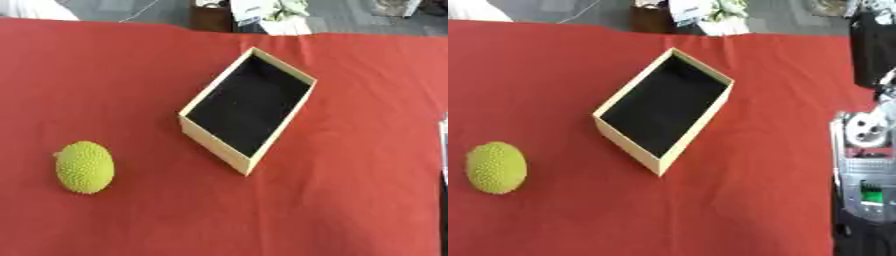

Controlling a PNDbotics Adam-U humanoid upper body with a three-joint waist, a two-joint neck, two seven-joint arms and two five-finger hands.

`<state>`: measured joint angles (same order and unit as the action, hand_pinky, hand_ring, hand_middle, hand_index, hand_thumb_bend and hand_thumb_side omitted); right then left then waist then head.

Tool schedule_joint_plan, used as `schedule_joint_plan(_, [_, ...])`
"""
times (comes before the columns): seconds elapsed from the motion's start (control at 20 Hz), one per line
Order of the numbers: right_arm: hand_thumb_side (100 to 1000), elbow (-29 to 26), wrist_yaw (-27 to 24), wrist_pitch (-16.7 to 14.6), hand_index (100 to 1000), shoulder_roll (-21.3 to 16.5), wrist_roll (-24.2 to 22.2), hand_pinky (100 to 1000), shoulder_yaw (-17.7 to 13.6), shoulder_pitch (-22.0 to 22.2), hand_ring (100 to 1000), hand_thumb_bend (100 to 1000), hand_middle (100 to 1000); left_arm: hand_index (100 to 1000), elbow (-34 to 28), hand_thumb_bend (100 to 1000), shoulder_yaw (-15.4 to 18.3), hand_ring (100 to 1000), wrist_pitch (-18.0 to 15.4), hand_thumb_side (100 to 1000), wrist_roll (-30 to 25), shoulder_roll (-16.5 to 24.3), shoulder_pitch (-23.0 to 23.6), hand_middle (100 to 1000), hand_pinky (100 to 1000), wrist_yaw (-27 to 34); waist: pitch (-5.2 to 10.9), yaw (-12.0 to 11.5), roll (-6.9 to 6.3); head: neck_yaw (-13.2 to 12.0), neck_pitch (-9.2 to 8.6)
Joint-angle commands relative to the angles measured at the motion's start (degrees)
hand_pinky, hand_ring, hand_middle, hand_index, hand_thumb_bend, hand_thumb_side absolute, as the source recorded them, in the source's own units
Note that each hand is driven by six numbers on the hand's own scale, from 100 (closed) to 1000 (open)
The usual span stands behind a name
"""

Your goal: Pick up objects on the table and place them in the box.

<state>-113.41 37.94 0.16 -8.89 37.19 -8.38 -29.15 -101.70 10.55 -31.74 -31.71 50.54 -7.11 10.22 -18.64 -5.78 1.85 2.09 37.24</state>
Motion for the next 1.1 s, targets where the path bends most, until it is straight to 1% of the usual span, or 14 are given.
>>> schedule_joint_plan(0.05, [535,-1.2,-0.4,-0.3,547,-0.4,0.0,793,0.2,-0.3,921,100,521,892,0.0,590,-1.0,818,-20.2,100,-20.3,2.6,-1.0,811,861,-1.2,1.15,0.0,-0.38,-0.3,-0.10])
schedule_joint_plan(0.25, [535,-1.2,-0.5,-0.3,547,-0.5,0.0,793,0.2,-0.3,923,100,521,894,-0.5,596,-2.1,829,-20.2,101,-20.3,2.5,-0.9,821,861,-4.3,1.08,0.0,-0.48,-0.3,-0.22])
schedule_joint_plan(0.45, [534,-1.2,-0.6,-0.3,547,-0.5,0.1,793,0.2,-0.1,924,100,521,898,-2.0,605,-1.8,835,-20.2,135,-20.3,2.2,-0.3,829,856,-7.2,1.10,-0.3,-0.58,0.1,-0.25])
schedule_joint_plan(0.6, [534,-1.2,-0.6,-0.4,547,-0.5,0.0,793,0.3,-0.1,924,100,521,897,-2.2,602,-2.2,836,-20.2,124,-20.3,2.0,-0.1,832,856,-8.8,1.16,-0.3,-0.57,0.0,-0.40])
schedule_joint_plan(0.75, [533,-1.2,-0.7,-0.3,547,-0.5,-0.1,793,0.2,0.0,924,100,521,895,-1.9,598,-3.3,843,-20.2,101,-20.3,1.9,0.5,839,860,-11.7,1.17,-0.3,-0.53,-0.2,-0.52])
schedule_joint_plan(1.1, [532,-1.2,-0.9,-0.3,547,-0.5,-0.1,794,0.3,0.1,925,100,520,892,-1.8,600,-3.8,854,-20.2,100,-20.3,1.4,1.0,850,857,-17.8,1.13,-0.4,-0.53,-0.3,-0.31])
